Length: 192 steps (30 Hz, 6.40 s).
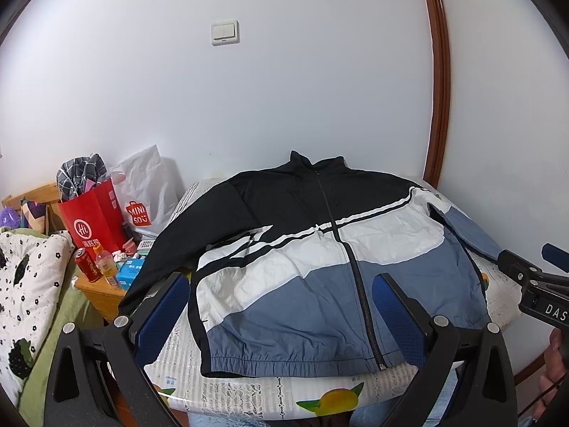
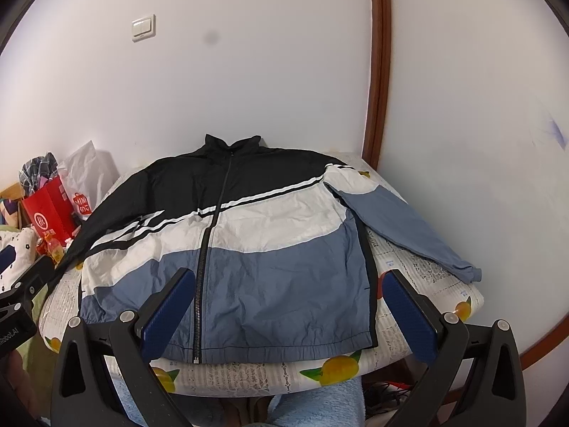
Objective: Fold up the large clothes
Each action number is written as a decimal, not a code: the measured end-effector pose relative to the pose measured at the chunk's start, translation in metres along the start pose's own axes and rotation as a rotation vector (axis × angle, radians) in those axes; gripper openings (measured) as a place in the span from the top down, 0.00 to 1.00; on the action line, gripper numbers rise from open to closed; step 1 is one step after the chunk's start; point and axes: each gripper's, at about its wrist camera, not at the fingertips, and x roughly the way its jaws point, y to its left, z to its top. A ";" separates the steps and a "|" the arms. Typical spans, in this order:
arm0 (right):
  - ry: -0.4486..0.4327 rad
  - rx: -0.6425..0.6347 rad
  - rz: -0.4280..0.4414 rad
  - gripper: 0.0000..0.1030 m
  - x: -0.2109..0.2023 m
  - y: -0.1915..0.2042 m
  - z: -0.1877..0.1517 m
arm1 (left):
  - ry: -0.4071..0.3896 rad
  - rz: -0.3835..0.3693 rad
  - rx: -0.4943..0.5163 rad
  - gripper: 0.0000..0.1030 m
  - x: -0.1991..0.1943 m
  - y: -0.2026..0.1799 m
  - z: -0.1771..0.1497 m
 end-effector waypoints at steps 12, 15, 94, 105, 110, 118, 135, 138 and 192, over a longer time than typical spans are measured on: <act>-0.015 -0.008 0.000 0.00 -0.005 -0.001 -0.001 | -0.004 -0.015 -0.014 0.00 -0.002 0.002 -0.001; -0.020 -0.007 -0.007 0.00 -0.006 -0.002 -0.001 | -0.009 -0.017 -0.018 0.00 -0.003 0.002 -0.001; 0.244 -0.100 -0.049 0.16 0.194 0.081 0.018 | 0.358 0.203 -0.203 0.91 0.265 0.219 -0.033; 0.188 -0.120 0.062 0.16 0.202 0.064 0.058 | 0.245 0.228 -0.195 0.95 0.241 0.198 0.046; 0.168 -0.133 0.085 0.16 0.210 0.048 0.074 | 0.187 0.174 -0.163 0.95 0.242 0.167 0.090; 0.164 -0.138 0.071 0.16 0.224 0.011 0.081 | 0.164 0.043 -0.111 0.95 0.277 0.093 0.136; 0.213 -0.074 0.020 0.16 0.264 -0.052 0.063 | 0.354 -0.071 -0.067 0.95 0.349 0.004 0.114; 0.210 -0.078 0.020 0.16 0.263 -0.050 0.063 | 0.375 -0.088 -0.079 0.94 0.348 0.003 0.111; 0.091 -0.180 0.601 0.97 0.369 0.189 0.173 | 0.407 -0.045 -0.205 0.23 0.285 0.166 -0.031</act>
